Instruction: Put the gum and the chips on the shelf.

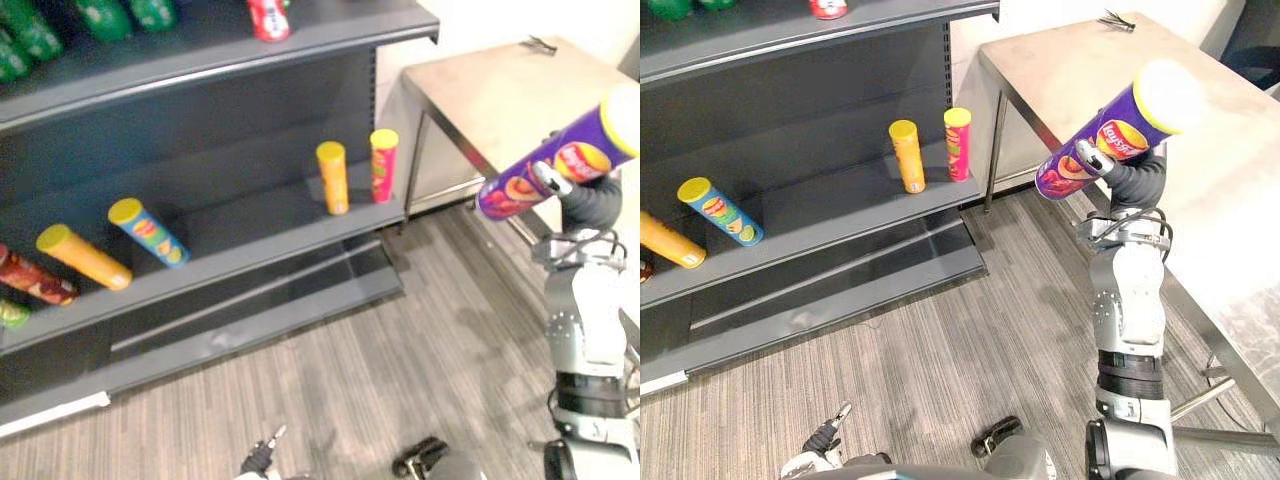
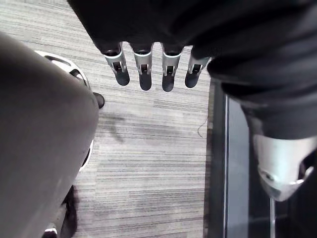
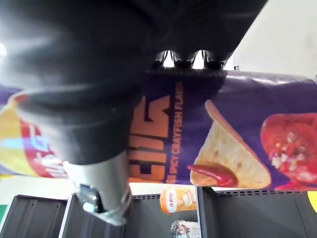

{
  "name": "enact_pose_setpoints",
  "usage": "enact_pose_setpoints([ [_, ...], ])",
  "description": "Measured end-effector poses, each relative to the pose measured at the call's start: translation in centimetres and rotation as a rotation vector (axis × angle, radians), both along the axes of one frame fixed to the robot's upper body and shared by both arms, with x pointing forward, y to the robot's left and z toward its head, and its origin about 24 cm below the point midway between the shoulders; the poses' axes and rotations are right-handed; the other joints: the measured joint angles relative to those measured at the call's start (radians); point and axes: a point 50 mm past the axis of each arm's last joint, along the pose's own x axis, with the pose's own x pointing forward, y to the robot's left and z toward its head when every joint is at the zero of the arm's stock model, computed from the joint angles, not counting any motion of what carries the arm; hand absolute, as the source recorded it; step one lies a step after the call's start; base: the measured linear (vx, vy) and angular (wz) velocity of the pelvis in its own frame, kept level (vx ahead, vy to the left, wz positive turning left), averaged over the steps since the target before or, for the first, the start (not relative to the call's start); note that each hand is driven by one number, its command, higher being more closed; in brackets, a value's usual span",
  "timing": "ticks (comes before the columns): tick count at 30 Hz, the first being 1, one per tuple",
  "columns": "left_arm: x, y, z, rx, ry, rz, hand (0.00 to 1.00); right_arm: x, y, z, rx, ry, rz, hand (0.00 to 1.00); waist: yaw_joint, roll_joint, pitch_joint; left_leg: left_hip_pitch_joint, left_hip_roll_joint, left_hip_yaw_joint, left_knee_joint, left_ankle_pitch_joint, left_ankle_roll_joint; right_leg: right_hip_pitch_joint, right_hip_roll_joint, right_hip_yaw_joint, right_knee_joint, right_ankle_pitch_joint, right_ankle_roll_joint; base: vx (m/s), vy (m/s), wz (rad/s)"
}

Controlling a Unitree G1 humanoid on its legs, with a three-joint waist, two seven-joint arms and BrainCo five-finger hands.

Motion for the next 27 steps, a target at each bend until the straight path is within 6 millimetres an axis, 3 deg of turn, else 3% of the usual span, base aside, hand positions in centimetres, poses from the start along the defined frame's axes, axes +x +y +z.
enact_pose_setpoints([
  [4, -0.1, 0.3, 0.0, 0.005, 0.003, 0.005, 0.0, -0.2, 0.1, -1.1, -0.017, 0.037, -0.022, 1.0, 0.011, -0.006, 0.001, 0.002, -0.024, 0.003, -0.024, 0.0, 0.001, 0.002, 0.007, 0.014, -0.059, 0.046, 0.014, -0.06, 0.053, 0.04],
  [7, 0.1, 0.3, 0.1, 0.001, -0.007, 0.002, 0.0, -0.3, 0.0, -1.5, -0.012, 0.05, -0.023, 1.0, 0.028, -0.014, 0.002, 0.002, -0.024, 0.003, -0.034, 0.0, 0.002, 0.002, 0.014, 0.022, -0.063, 0.046, 0.014, -0.06, -0.023, -0.02],
  [17, 0.2, 0.3, 0.1, -0.014, -0.02, -0.011, 0.0, -0.9, 0.0, -1.7, -0.038, 0.05, 0.001, 1.0, 0.028, -0.019, 0.006, -0.004, -0.014, 0.004, -0.022, 0.0, 0.006, 0.0, 0.03, 0.031, -0.072, 0.049, 0.009, 0.0, -0.044, -0.02],
  [20, 0.8, 0.3, 0.4, -0.017, -0.056, -0.015, 0.0, -0.4, 1.8, -2.2, -0.064, 0.071, 0.075, 1.0, 0.037, -0.026, 0.016, -0.045, 0.003, -0.005, 0.059, -0.036, 0.008, 0.001, 0.034, 0.027, -0.073, 0.055, 0.001, 0.01, -0.038, 0.06],
  [23, 1.5, 0.4, 0.8, -0.013, -0.092, -0.019, 0.0, 0.3, 4.6, -3.7, -0.105, 0.134, 0.195, 1.0, 0.075, -0.03, 0.033, -0.074, 0.028, -0.028, 0.171, -0.097, 0.021, 0.037, 0.033, 0.022, -0.078, 0.063, 0.008, -0.01, 0.009, 0.09],
  [27, 1.9, 0.5, 1.0, -0.019, -0.116, -0.012, 0.0, 0.4, 7.4, -4.8, -0.111, 0.163, 0.286, 1.0, 0.091, -0.042, 0.045, -0.092, 0.005, -0.073, 0.207, -0.12, 0.043, 0.061, -0.009, 0.036, -0.049, 0.098, 0.008, -0.07, 0.09, 0.4],
])
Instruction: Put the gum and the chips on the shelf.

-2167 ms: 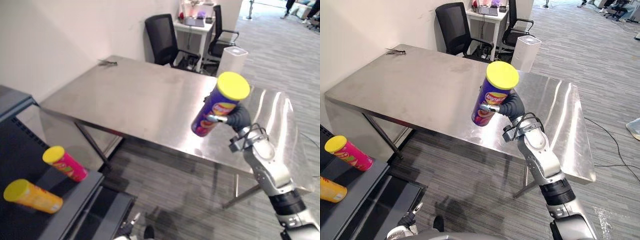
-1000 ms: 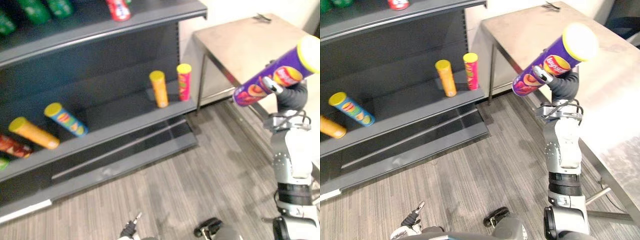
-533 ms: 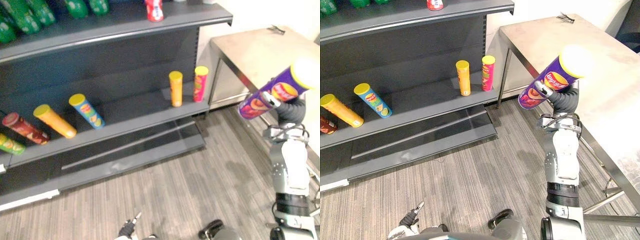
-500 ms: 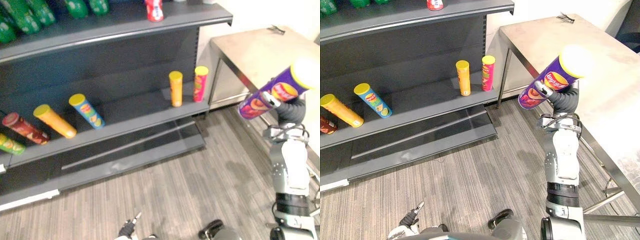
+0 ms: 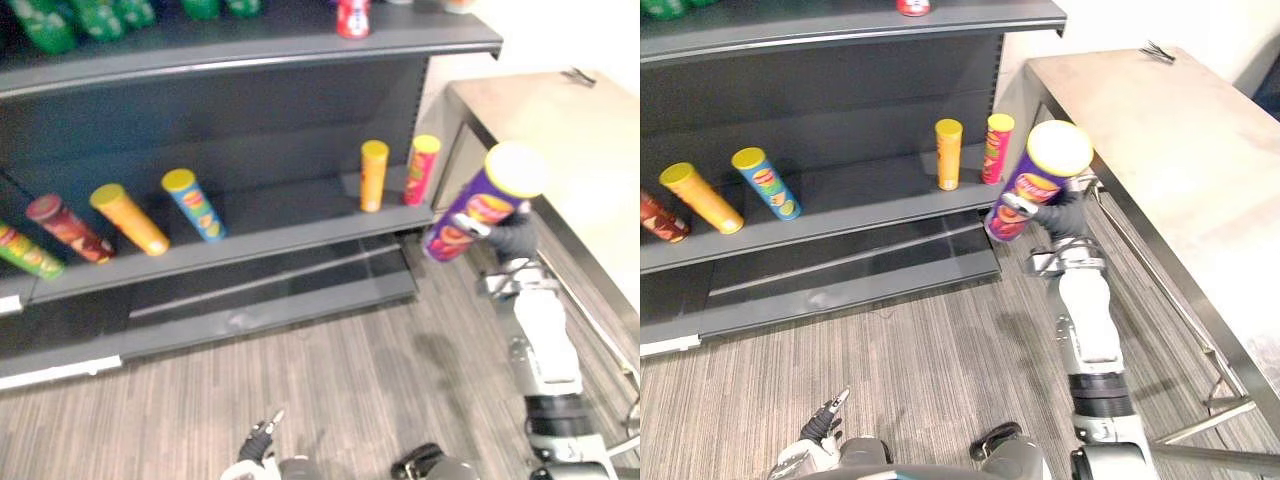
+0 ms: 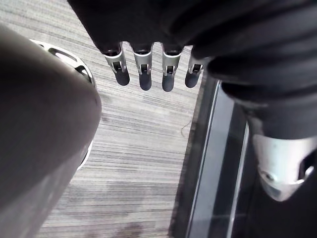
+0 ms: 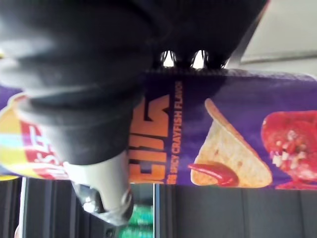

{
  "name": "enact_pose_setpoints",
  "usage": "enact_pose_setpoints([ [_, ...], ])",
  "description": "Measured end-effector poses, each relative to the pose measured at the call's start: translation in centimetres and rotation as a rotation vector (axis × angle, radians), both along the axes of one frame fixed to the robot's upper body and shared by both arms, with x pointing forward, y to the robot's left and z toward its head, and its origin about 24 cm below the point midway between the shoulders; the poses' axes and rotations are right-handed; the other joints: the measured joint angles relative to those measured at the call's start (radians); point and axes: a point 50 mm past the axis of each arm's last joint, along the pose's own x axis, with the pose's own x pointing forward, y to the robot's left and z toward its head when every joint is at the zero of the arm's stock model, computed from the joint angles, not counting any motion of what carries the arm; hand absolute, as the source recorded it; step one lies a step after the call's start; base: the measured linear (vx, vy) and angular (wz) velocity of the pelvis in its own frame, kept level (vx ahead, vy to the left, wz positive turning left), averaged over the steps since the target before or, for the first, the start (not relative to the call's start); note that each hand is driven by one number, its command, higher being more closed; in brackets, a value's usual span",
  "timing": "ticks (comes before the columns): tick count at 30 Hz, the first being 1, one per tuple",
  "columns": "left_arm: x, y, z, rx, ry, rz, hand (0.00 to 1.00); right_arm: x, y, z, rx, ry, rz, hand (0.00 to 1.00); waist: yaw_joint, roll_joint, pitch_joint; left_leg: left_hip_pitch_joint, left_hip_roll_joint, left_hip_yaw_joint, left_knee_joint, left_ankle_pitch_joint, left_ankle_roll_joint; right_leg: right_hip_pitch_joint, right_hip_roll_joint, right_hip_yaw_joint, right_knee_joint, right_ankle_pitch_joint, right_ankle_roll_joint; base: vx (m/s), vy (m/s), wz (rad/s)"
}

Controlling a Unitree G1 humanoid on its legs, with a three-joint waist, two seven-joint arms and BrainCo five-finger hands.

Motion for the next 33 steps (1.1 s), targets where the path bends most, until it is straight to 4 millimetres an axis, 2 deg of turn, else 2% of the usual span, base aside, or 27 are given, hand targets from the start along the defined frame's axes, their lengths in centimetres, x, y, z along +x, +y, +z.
enact_pose_setpoints([
  [1, 0.1, 0.0, 0.0, -0.002, -0.003, 0.002, 0.0, -0.1, 0.5, -0.4, -0.011, 0.012, 0.024, 1.0, -0.001, -0.004, 0.009, 0.001, -0.032, -0.042, 0.0, 0.001, 0.013, -0.012, -0.035, 0.102, 0.051, 0.027, -0.033, -0.06, 0.201, 1.0],
  [2, 0.1, -0.1, 0.1, 0.0, -0.007, -0.004, 0.0, -0.3, 0.6, -0.8, -0.032, 0.024, 0.03, 1.0, -0.007, -0.006, 0.013, 0.001, -0.055, -0.094, 0.001, -0.007, 0.038, -0.082, -0.053, 0.327, 0.143, 0.062, -0.086, -0.06, 0.196, 1.04],
  [3, 0.3, -0.1, 0.1, 0.007, -0.01, -0.019, 0.0, -0.4, 0.7, -1.1, -0.033, 0.033, 0.035, 1.0, -0.007, 0.0, 0.019, 0.004, -0.056, -0.118, 0.005, -0.011, 0.049, -0.124, -0.023, 0.47, 0.168, 0.056, -0.075, 0.0, 0.091, 1.04],
  [4, 0.2, 0.5, 0.2, 0.029, -0.001, -0.03, 0.0, -0.7, 1.2, -1.5, -0.031, 0.043, 0.058, 1.0, -0.007, 0.003, 0.022, -0.008, -0.044, -0.162, 0.013, -0.013, 0.055, -0.153, 0.103, 0.714, 0.14, -0.048, 0.02, 0.03, -0.007, 1.07],
  [5, 0.1, 0.9, 0.2, 0.041, 0.005, -0.027, 0.0, -0.8, 1.6, -1.4, -0.022, 0.037, 0.071, 1.0, -0.013, -0.002, 0.027, -0.023, -0.044, -0.207, 0.016, -0.007, 0.054, -0.156, 0.195, 0.833, 0.083, -0.091, 0.032, 0.05, -0.046, 1.09],
  [6, 0.1, 1.1, 0.2, 0.047, 0.006, -0.028, 0.0, -0.8, 1.7, -1.4, -0.015, 0.032, 0.075, 1.0, -0.016, -0.008, 0.03, -0.029, -0.048, -0.225, 0.017, 0.001, 0.045, -0.156, 0.228, 0.862, 0.054, -0.091, 0.033, 0.04, -0.11, 1.16],
  [7, 0.1, 1.5, 0.3, 0.06, 0.008, -0.035, 0.0, -0.9, 1.9, -1.3, -0.003, 0.026, 0.078, 1.0, -0.024, -0.021, 0.035, -0.043, -0.064, -0.265, 0.032, 0.005, 0.038, -0.152, 0.275, 0.899, -0.01, -0.078, 0.05, 0.05, -0.135, 1.26],
  [8, 0.3, 1.7, 0.4, 0.07, 0.008, -0.046, 0.0, -1.1, 1.8, -1.1, -0.007, 0.015, 0.077, 1.0, -0.041, -0.044, 0.037, -0.061, -0.093, -0.315, 0.063, -0.001, 0.029, -0.131, 0.283, 0.914, -0.05, -0.074, 0.095, 0.08, -0.173, 1.26],
  [9, 0.2, 1.6, 0.3, 0.069, 0.014, -0.053, 0.0, -1.2, 1.7, -1.0, -0.009, 0.01, 0.074, 1.0, -0.045, -0.03, 0.042, -0.072, -0.092, -0.332, 0.074, -0.007, 0.019, -0.114, 0.286, 0.924, -0.063, -0.076, 0.114, 0.07, -0.111, 0.92],
  [10, 0.0, 1.3, 0.1, 0.061, 0.028, -0.052, 0.0, -1.3, 1.7, -1.0, -0.002, 0.007, 0.075, 1.0, -0.041, -0.009, 0.045, -0.087, -0.077, -0.346, 0.081, -0.008, 0.017, -0.103, 0.3, 0.902, -0.097, -0.076, 0.113, 0.07, -0.097, 0.36],
  [12, -0.4, 1.4, -0.1, 0.058, 0.045, -0.046, 0.0, -1.4, 1.9, -1.1, -0.002, 0.011, 0.088, 1.0, -0.037, 0.004, 0.049, -0.091, -0.054, -0.347, 0.07, -0.005, 0.007, -0.085, 0.325, 0.893, -0.141, -0.068, 0.12, 0.05, -0.088, 0.03],
  [17, -1.0, 1.5, -0.2, 0.06, 0.064, -0.042, 0.0, -2.2, 1.6, -1.8, 0.057, 0.031, 0.093, 1.0, -0.04, 0.006, 0.049, -0.061, -0.02, -0.352, 0.025, -0.001, -0.014, -0.031, 0.363, 0.876, -0.208, -0.055, 0.111, 0.02, -0.055, 0.01],
  [23, -0.9, 1.6, -0.2, 0.086, 0.076, -0.082, 0.0, -3.0, 1.5, -2.4, 0.097, 0.05, 0.081, 1.0, -0.04, 0.003, 0.047, -0.042, -0.025, -0.365, -0.071, 0.052, -0.042, -0.03, 0.361, 0.857, -0.237, -0.049, 0.107, 0.03, -0.018, 0.1],
  [30, -0.9, 1.6, -0.2, 0.107, 0.092, -0.115, 0.0, -3.7, 1.3, -3.3, 0.117, 0.081, 0.063, 1.0, -0.044, 0.001, 0.046, -0.017, -0.033, -0.356, -0.11, 0.077, -0.056, -0.039, 0.353, 0.862, -0.224, -0.052, 0.105, 0.01, 0.0, -0.02],
  [33, -1.1, 1.8, -0.3, 0.112, 0.104, -0.124, 0.0, -3.8, 1.2, -3.5, 0.119, 0.088, 0.062, 1.0, -0.054, -0.003, 0.045, -0.015, -0.039, -0.344, -0.09, 0.066, -0.055, -0.071, 0.339, 0.87, -0.128, -0.107, 0.104, -0.04, -0.042, -0.04],
])
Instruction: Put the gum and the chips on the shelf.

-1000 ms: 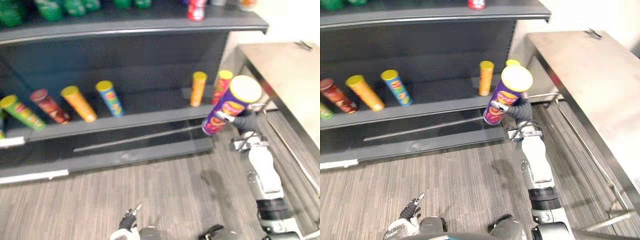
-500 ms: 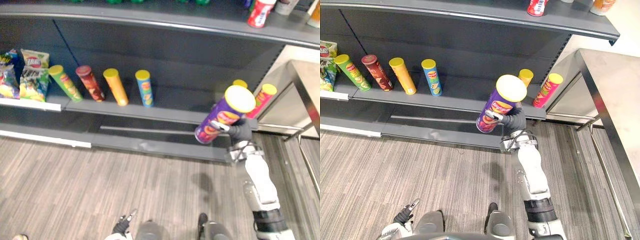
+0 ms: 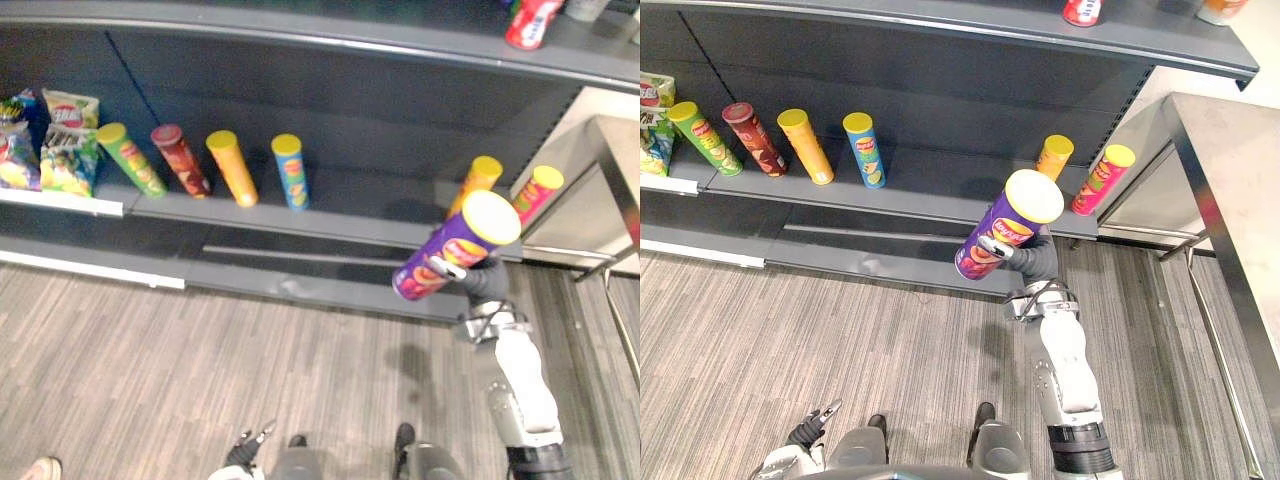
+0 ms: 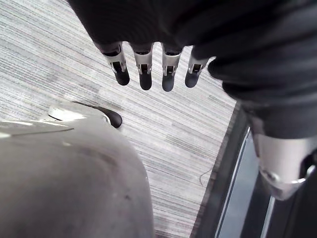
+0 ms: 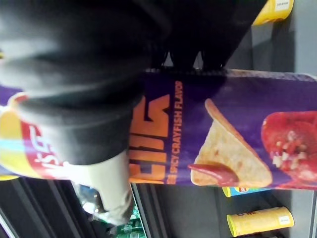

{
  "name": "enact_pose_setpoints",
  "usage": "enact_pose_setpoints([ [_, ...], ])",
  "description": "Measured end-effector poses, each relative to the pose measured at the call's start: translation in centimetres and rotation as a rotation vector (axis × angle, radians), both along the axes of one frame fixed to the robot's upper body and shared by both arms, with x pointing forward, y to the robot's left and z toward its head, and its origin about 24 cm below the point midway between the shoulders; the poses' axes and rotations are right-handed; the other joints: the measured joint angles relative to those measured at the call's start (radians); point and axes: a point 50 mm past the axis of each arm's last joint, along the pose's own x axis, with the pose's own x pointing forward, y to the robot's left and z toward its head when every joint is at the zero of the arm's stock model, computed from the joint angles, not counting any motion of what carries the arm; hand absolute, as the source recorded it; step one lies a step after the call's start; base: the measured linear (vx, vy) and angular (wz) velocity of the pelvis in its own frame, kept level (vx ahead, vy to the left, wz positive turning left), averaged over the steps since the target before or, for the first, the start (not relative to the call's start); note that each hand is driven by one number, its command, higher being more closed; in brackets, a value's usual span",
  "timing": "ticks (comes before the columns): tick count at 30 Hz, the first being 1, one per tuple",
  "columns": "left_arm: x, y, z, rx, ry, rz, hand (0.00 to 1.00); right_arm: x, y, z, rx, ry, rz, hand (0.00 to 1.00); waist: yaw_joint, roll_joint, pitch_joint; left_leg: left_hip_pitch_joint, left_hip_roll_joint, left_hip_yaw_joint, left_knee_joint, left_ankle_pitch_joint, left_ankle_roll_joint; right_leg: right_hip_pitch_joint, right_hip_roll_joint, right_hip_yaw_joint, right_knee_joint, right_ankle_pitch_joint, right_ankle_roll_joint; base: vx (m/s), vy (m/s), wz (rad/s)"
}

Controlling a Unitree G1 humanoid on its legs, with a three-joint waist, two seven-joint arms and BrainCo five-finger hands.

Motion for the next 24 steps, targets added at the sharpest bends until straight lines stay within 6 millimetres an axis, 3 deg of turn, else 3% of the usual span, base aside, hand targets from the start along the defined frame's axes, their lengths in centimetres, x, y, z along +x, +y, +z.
enact_pose_setpoints([
  [3, -1.5, -0.1, -0.5, -0.019, 0.046, 0.019, 0.0, -0.6, 0.5, -1.1, -0.003, 0.043, 0.026, 1.0, -0.013, 0.017, -0.003, -0.003, 0.035, 0.008, 0.132, -0.074, 0.017, 0.01, 0.019, 0.003, 0.091, -0.092, -0.019, -0.02, -0.049, -0.02],
  [4, -1.4, 0.1, -0.4, -0.027, 0.042, 0.023, 0.0, -0.8, 0.6, -1.4, -0.005, 0.056, 0.033, 1.0, -0.021, 0.014, 0.001, -0.06, 0.037, 0.015, 0.287, -0.071, 0.044, 0.013, 0.019, -0.005, 0.117, -0.112, -0.031, -0.01, -0.045, 0.07],
  [5, -1.4, 0.1, -0.4, -0.037, 0.035, 0.031, 0.0, -0.9, 0.5, -1.5, -0.009, 0.061, 0.031, 1.0, -0.025, 0.012, 0.001, -0.095, 0.036, 0.008, 0.361, -0.055, 0.062, 0.012, 0.019, -0.003, 0.132, -0.12, -0.035, -0.03, -0.075, 0.11],
  [6, -1.2, 0.0, -0.4, -0.065, 0.018, 0.062, 0.0, -0.9, 0.4, -1.5, -0.017, 0.061, 0.031, 1.0, -0.024, 0.014, 0.004, -0.144, 0.037, 0.003, 0.473, 0.004, 0.064, 0.027, 0.014, -0.001, 0.14, -0.13, -0.044, 0.0, -0.104, -0.04],
  [7, -1.1, 0.3, -0.2, -0.072, 0.006, 0.072, 0.0, -0.9, 0.4, -1.5, -0.007, 0.062, 0.027, 1.0, -0.024, -0.01, 0.016, -0.192, 0.033, 0.009, 0.539, 0.037, 0.072, 0.045, -0.005, 0.006, 0.138, -0.137, -0.048, 0.03, -0.099, -0.04],
  [8, -1.1, 0.4, -0.2, -0.071, 0.004, 0.065, 0.0, -0.9, 0.4, -1.4, -0.004, 0.058, 0.026, 1.0, -0.024, -0.005, 0.016, -0.214, 0.031, 0.025, 0.515, 0.002, 0.063, 0.05, -0.012, 0.016, 0.136, -0.139, -0.052, 0.05, -0.049, -0.05],
  [10, -1.0, 0.2, -0.2, -0.075, 0.001, 0.055, 0.0, -0.8, 0.0, -1.4, 0.012, 0.056, 0.018, 1.0, -0.024, 0.001, 0.018, -0.231, 0.029, 0.031, 0.408, -0.009, 0.055, 0.045, -0.016, 0.032, 0.135, -0.139, -0.052, 0.02, 0.005, -0.19],
  [14, -2.0, -0.3, -0.5, -0.079, 0.032, 0.034, 0.0, -0.7, -0.2, -1.4, 0.01, 0.06, 0.013, 1.0, -0.025, 0.023, 0.013, -0.202, 0.037, -0.02, 0.047, 0.032, -0.013, 0.017, 0.004, 0.101, 0.135, -0.146, -0.039, 0.07, 0.154, -0.53],
  [15, -2.2, -0.6, -0.6, -0.084, 0.042, 0.033, 0.0, -0.7, -0.2, -1.4, 0.008, 0.061, 0.012, 1.0, -0.024, 0.029, 0.01, -0.193, 0.037, -0.025, 0.038, 0.032, -0.014, 0.017, 0.01, 0.112, 0.135, -0.149, -0.034, 0.16, 0.309, -0.9],
  [16, -2.8, -0.7, -0.8, -0.083, 0.058, 0.044, 0.0, -0.6, -0.2, -1.5, 0.011, 0.063, 0.007, 1.0, -0.014, 0.035, 0.006, -0.171, 0.033, -0.013, 0.053, 0.077, -0.045, 0.021, 0.012, 0.164, 0.134, -0.158, -0.019, 0.18, 0.355, -1.05],
  [18, -3.6, -0.3, -0.9, -0.065, 0.084, 0.051, 0.0, -0.7, 0.1, -1.5, 0.013, 0.064, 0.018, 1.0, -0.012, 0.006, -0.014, -0.171, 0.009, 0.04, 0.093, 0.083, -0.041, 0.03, -0.015, 0.214, 0.085, -0.15, -0.007, 0.23, 0.414, -0.89],
  [20, -3.8, 0.5, -0.9, -0.026, 0.11, 0.016, 0.0, -0.9, 0.0, -1.5, 0.01, 0.061, 0.013, 1.0, -0.019, -0.032, -0.043, -0.171, -0.044, 0.104, 0.107, 0.039, 0.024, 0.065, -0.072, 0.256, -0.031, -0.09, 0.005, 0.29, 0.449, -0.53],
  [22, -3.7, 0.4, -0.9, -0.021, 0.112, 0.016, 0.0, -0.9, 0.1, -1.5, 0.011, 0.061, 0.014, 1.0, -0.013, -0.031, -0.051, -0.163, -0.06, 0.149, 0.121, 0.011, 0.05, 0.065, -0.094, 0.289, -0.047, -0.026, 0.02, 0.21, 0.296, -0.56],
  [23, -3.8, 0.1, -1.0, -0.009, 0.124, -0.004, 0.0, -0.9, 0.3, -1.6, 0.018, 0.066, 0.019, 1.0, -0.011, -0.013, -0.06, -0.147, -0.067, 0.178, 0.122, -0.008, 0.076, 0.042, -0.098, 0.311, -0.023, 0.034, 0.013, 0.17, 0.259, -0.51],
  [24, -3.8, 0.1, -1.0, -0.008, 0.125, -0.01, 0.0, -0.9, 0.4, -1.5, 0.013, 0.064, 0.021, 1.0, -0.01, -0.009, -0.062, -0.137, -0.068, 0.194, 0.119, -0.013, 0.087, 0.03, -0.099, 0.315, -0.005, 0.053, 0.008, 0.27, 0.358, -0.57],
])
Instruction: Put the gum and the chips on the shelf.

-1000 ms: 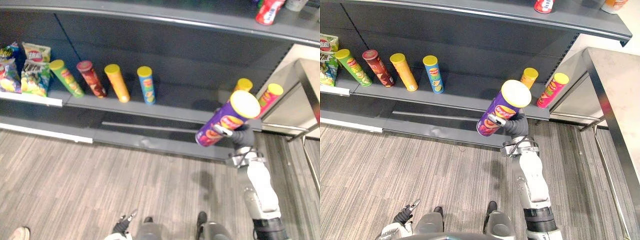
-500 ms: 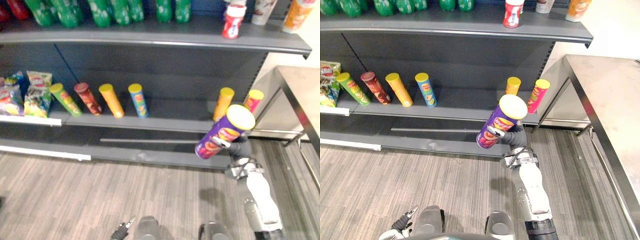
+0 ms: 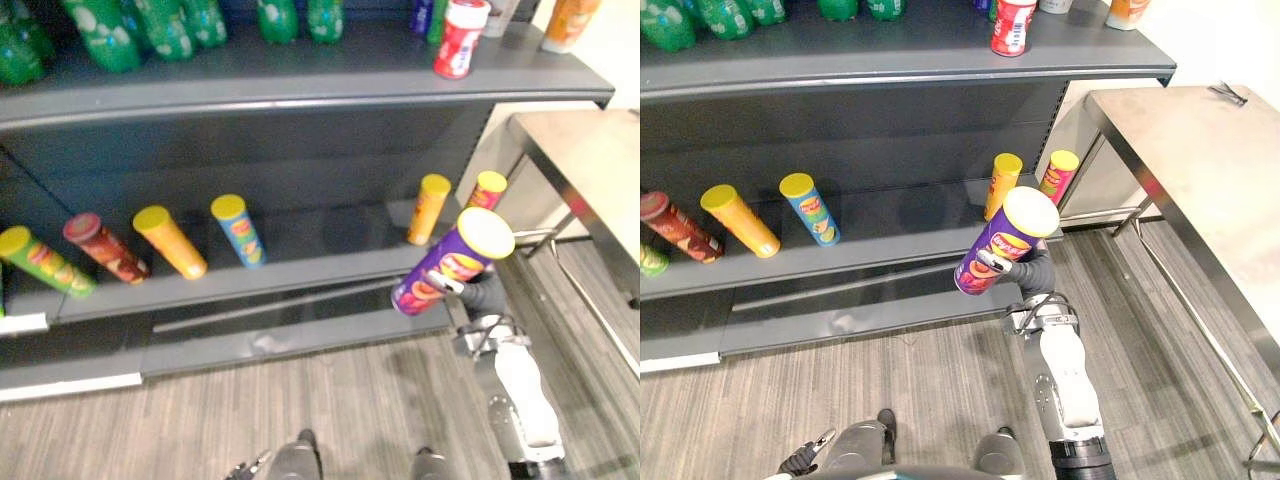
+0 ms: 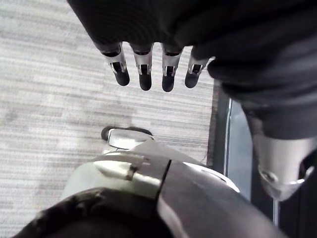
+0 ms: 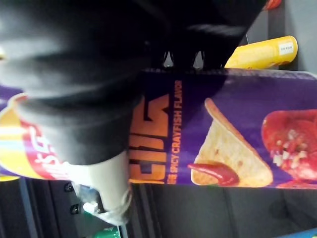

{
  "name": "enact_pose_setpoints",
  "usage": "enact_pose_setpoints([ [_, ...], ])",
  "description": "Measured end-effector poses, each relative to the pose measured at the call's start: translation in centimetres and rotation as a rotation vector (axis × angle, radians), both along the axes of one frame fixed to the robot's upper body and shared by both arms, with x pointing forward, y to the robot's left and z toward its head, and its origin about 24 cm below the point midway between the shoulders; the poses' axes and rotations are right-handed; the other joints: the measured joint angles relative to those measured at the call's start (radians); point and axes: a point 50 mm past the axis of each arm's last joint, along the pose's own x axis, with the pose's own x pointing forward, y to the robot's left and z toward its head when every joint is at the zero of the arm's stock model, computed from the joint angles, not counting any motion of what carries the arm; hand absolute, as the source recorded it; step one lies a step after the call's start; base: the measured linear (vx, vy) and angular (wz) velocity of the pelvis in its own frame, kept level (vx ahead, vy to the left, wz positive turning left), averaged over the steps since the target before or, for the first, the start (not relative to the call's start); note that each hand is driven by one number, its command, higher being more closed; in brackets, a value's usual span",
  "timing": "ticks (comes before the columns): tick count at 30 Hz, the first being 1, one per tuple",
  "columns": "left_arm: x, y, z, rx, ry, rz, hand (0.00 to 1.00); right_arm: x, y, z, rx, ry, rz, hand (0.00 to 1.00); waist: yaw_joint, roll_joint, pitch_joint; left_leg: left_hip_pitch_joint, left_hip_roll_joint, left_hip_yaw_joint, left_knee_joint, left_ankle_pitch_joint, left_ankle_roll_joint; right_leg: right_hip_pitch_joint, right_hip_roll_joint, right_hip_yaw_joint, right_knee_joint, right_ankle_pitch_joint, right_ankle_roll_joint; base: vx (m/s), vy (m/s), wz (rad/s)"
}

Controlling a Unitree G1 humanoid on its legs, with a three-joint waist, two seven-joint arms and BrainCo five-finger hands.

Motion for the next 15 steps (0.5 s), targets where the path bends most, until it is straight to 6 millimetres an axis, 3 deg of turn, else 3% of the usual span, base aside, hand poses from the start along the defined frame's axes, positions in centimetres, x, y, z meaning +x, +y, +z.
enact_pose_setpoints([
  [3, 0.0, -0.1, 0.0, -0.001, 0.0, -0.006, 0.0, 0.1, 0.6, -0.1, -0.025, 0.0, 0.018, 1.0, -0.002, 0.005, -0.003, 0.061, -0.008, 0.054, -0.003, -0.018, 0.034, -0.044, -0.012, -0.026, 0.113, 0.057, -0.025, 0.24, 0.229, -0.38],
  [5, 0.0, -0.2, 0.0, -0.005, 0.0, -0.007, 0.0, 0.6, 1.2, -0.1, -0.026, 0.004, 0.044, 1.0, 0.0, 0.021, 0.003, 0.117, 0.003, 0.063, -0.038, -0.021, 0.04, -0.045, -0.009, -0.077, 0.143, 0.035, -0.029, 0.15, 0.073, -0.3],
  [6, 0.1, -0.2, 0.0, -0.004, -0.001, -0.013, 0.0, 0.9, 1.8, -0.1, -0.028, 0.005, 0.066, 1.0, 0.0, 0.02, 0.003, 0.145, 0.015, 0.074, -0.062, -0.021, 0.04, -0.049, 0.001, -0.147, 0.14, -0.004, -0.025, 0.12, 0.0, -0.34],
  [9, 0.2, -0.1, 0.0, -0.001, 0.0, -0.016, 0.0, 1.7, 3.0, 0.3, -0.033, -0.01, 0.117, 1.0, 0.004, 0.016, 0.001, 0.158, 0.034, 0.096, -0.084, -0.02, 0.038, -0.081, 0.033, -0.24, 0.022, -0.008, -0.016, 0.07, -0.079, -0.21],
  [11, 0.1, 0.0, 0.0, 0.002, 0.002, -0.015, 0.0, 1.6, 3.3, 0.1, -0.032, -0.003, 0.128, 1.0, 0.003, -0.002, -0.006, 0.159, 0.018, 0.092, -0.077, -0.024, 0.029, -0.072, 0.028, -0.233, -0.038, 0.061, -0.008, 0.08, -0.193, 0.15],
  [12, 0.1, -0.3, -0.1, -0.006, 0.009, -0.013, 0.0, 1.6, 3.6, -0.3, -0.036, 0.014, 0.136, 1.0, 0.004, 0.015, -0.002, 0.164, 0.021, 0.071, -0.063, -0.032, 0.011, -0.036, 0.028, -0.243, -0.069, 0.047, 0.038, 0.08, -0.21, 0.27],
  [14, 0.0, -1.2, -0.3, -0.026, 0.01, -0.007, 0.0, 1.5, 3.7, -0.9, -0.063, 0.041, 0.155, 1.0, 0.004, 0.054, -0.003, 0.168, 0.068, 0.033, -0.07, -0.027, -0.021, 0.017, 0.076, -0.288, -0.128, 0.049, 0.036, 0.04, -0.207, 0.32],
  [15, 0.0, -1.2, -0.3, -0.026, 0.011, -0.005, 0.0, 1.5, 3.7, -1.0, -0.063, 0.043, 0.156, 1.0, 0.004, 0.054, -0.003, 0.171, 0.079, 0.024, -0.075, -0.023, -0.03, 0.027, 0.088, -0.297, -0.137, 0.049, 0.033, 0.01, -0.201, 0.26],
])
